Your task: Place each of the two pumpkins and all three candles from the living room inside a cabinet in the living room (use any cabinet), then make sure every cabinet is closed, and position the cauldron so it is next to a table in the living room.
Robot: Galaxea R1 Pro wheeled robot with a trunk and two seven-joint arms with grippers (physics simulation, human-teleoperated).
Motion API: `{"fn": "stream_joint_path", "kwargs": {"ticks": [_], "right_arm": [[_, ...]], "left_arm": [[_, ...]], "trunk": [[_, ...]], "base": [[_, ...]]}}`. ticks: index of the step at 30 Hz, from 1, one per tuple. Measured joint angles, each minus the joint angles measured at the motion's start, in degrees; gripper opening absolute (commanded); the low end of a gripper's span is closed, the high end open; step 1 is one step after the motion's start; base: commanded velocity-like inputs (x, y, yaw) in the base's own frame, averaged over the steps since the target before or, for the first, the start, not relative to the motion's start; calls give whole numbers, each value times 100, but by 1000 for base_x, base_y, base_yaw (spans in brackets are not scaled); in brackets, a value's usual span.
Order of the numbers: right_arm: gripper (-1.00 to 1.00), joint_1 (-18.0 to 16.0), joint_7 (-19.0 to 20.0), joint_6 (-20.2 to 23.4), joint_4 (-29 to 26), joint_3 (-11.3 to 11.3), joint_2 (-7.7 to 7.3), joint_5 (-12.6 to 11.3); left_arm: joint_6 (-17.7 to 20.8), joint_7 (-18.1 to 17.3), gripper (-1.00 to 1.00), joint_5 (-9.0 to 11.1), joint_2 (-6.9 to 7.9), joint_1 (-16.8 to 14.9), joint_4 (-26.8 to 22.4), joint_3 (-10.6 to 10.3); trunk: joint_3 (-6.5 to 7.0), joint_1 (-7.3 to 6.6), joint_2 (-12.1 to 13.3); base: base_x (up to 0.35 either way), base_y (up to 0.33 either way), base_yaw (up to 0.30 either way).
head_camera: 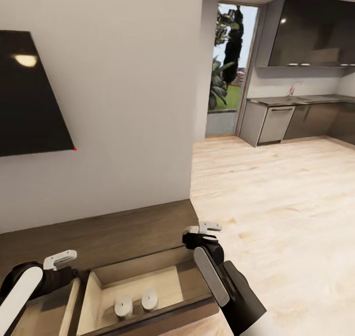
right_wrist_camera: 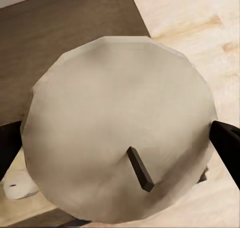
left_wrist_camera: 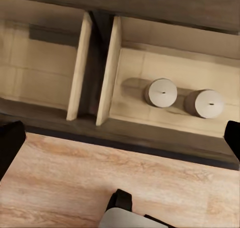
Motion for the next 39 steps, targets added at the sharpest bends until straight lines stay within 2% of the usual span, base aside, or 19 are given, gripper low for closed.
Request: {"fn": "stream_joint_path", "kwargs": {"ticks": [8,22,25,28,30,39], "right_arm": [[-100,0,1,0,0,-1,0,1],[-100,0,3,-2,0,1,0,-6],[-100,0,38,-4,0,24,0,-8],[-100,0,48,-32,0,225,0,-21],[-100,1,51,-35,-1,283,0,-8],[-100,0,61,-51,-1,332,0,3]], "left_arm": [[5,0,100,0,0,5,-1,0],[1,0,100,2,-25,3,1,0],[2,2,100,1,-36,3,1,0],[4,1,100,0,-42,3,1,-3],[3,0,100,0,-43,2,2,-2],[2,-1,100,0,-44,4,1,-1]], "trunk": [[26,1,0],[70,2,0],[73,1,0],[74,1,0],[74,1,0],[74,1,0]], "base": [[231,141,273],[45,2,266],[186,-1,77],[158,-17,13],[201,-20,-110],[173,-19,-104]]}}
